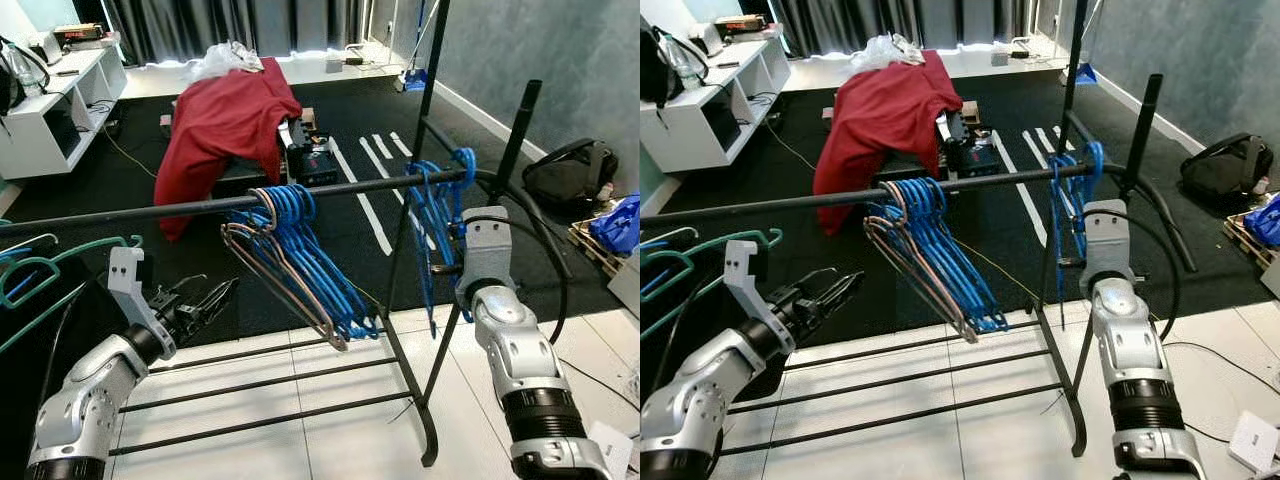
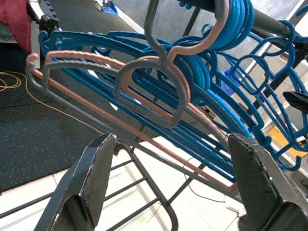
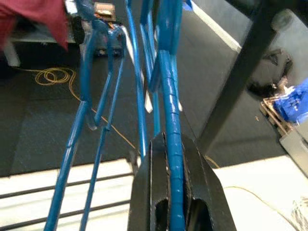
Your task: Hang hanger
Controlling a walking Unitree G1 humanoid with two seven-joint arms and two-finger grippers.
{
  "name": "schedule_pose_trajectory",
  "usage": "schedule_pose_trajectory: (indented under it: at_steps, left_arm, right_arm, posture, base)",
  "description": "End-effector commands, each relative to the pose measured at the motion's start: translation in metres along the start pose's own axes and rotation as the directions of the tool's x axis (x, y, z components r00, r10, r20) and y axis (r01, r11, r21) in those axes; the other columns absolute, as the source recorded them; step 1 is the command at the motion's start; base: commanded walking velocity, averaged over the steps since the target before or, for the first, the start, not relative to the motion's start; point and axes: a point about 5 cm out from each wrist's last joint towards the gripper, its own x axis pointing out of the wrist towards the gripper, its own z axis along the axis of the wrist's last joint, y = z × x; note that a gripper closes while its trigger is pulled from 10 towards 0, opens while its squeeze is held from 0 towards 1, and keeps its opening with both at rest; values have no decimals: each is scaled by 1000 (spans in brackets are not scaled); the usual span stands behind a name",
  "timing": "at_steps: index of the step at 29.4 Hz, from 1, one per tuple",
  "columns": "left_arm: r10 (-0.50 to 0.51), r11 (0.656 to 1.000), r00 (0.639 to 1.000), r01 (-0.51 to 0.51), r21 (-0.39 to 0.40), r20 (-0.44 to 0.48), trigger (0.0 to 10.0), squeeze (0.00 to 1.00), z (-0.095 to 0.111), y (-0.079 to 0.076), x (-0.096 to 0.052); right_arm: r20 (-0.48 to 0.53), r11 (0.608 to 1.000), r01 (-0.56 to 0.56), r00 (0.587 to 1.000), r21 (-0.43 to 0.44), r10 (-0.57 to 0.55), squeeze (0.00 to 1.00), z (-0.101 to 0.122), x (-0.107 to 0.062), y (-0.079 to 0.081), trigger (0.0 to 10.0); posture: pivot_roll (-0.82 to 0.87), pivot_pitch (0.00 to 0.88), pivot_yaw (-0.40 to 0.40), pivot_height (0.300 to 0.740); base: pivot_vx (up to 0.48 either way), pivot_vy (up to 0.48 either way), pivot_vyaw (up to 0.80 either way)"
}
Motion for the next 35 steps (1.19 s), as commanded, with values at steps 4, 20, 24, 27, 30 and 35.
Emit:
schedule_pose_trajectory:
  at_steps: [4, 20, 24, 27, 30, 35]
  left_arm:
    - [8, 1000, 1000, -8, 7, 3, 10000, 0, 0, 2, 1]
    - [-27, 998, 998, 31, 58, -64, 10000, 0, -5, -11, -6]
    - [-33, 998, 998, 36, 53, -60, 10000, 0, -5, -13, -5]
    - [-34, 998, 998, 37, 52, -58, 10000, 0, -5, -13, -5]
    - [-34, 998, 998, 37, 52, -58, 10000, 0, -5, -13, -5]
    - [-20, 999, 999, 22, 48, -41, 10000, 0, -4, -12, -5]
  right_arm:
    - [36, 996, -90, 995, 4, 90, 0, 3, -13, 23, 0]
    - [-68, 995, -85, 994, 46, 88, 0, -21, -69, 44, 0]
    - [1, 997, -44, 999, 66, 44, 0, -12, -69, 36, 0]
    - [15, 997, -39, 999, 68, 38, 0, -10, -69, 35, 0]
    - [15, 997, -39, 999, 68, 38, 0, -10, -69, 35, 0]
    - [15, 996, -60, 998, 60, 59, 0, -9, -66, 36, 0]
  posture:
    - [-59, 7, 18, 740]
    - [-89, 9, -11, 740]
    - [-88, 9, -12, 740]
    - [-88, 10, -12, 740]
    - [-88, 10, -12, 740]
    - [-86, 9, -17, 740]
  base:
    - [0, 0, 0]
    - [-175, 0, 0]
    - [-480, 0, 0]
    - [-480, 0, 0]
    - [-480, 0, 0]
    - [-480, 0, 0]
